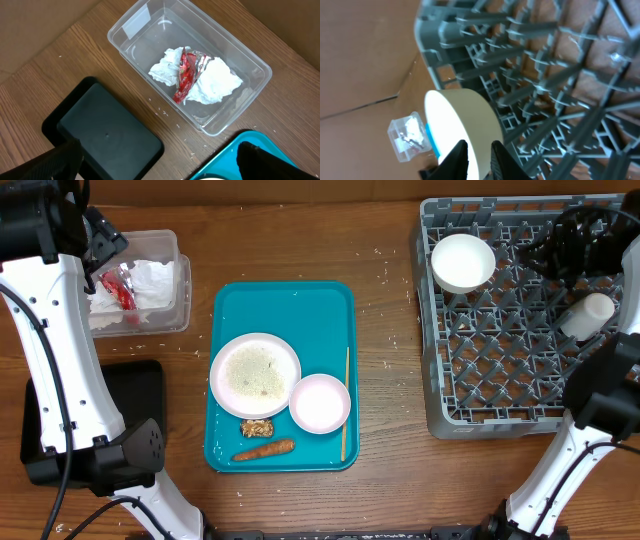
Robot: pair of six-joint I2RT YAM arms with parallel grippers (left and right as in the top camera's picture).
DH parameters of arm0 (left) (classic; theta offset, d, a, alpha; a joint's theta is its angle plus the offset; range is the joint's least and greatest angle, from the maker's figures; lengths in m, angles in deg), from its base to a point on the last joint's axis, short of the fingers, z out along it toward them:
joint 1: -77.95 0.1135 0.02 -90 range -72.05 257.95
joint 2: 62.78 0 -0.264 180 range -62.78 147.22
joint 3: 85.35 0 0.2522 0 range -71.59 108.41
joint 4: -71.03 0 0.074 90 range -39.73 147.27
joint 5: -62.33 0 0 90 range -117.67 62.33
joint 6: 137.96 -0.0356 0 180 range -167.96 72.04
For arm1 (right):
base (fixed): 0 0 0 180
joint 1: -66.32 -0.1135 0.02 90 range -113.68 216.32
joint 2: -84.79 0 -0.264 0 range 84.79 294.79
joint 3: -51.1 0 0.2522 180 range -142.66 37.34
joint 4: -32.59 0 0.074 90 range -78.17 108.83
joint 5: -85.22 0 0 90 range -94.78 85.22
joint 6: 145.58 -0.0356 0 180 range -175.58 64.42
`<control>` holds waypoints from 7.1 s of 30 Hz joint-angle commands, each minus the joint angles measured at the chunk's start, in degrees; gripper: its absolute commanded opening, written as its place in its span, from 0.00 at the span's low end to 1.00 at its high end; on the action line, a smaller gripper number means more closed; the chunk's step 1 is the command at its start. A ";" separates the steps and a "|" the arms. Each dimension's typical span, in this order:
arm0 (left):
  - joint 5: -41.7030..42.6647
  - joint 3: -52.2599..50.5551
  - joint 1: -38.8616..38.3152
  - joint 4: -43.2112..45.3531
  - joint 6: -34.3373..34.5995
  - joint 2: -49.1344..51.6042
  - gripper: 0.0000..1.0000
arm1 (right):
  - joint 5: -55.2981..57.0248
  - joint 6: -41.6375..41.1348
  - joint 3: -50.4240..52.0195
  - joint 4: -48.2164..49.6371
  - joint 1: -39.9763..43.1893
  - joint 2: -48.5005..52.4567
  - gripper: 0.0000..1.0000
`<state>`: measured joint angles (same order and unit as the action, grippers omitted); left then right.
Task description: Sort waste into correct bins and load items into the dishwasher
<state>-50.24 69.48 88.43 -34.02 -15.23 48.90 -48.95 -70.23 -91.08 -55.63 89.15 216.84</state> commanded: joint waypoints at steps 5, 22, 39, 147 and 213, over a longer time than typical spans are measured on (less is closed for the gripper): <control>-0.28 0.02 -0.39 0.02 0.70 0.55 1.00 | 18.29 1.18 -2.91 0.96 -8.98 -13.68 0.39; -0.28 0.02 -0.39 0.02 0.70 0.55 1.00 | 61.18 -2.08 0.22 1.31 -34.53 -4.39 0.72; -0.28 0.02 -0.39 0.02 0.70 0.55 1.00 | 61.05 -2.67 0.22 0.74 -34.71 -0.61 0.24; -0.28 0.02 -0.39 0.02 0.70 0.55 1.00 | 27.36 -13.05 -40.52 -21.16 3.89 1.55 0.40; -0.28 0.02 -0.39 0.02 0.70 0.55 1.00 | 20.92 0.15 -16.37 -19.56 -18.27 -10.64 0.07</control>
<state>-50.22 69.46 88.43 -34.02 -15.23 48.90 -19.79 -74.12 -105.51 -73.72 76.56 210.83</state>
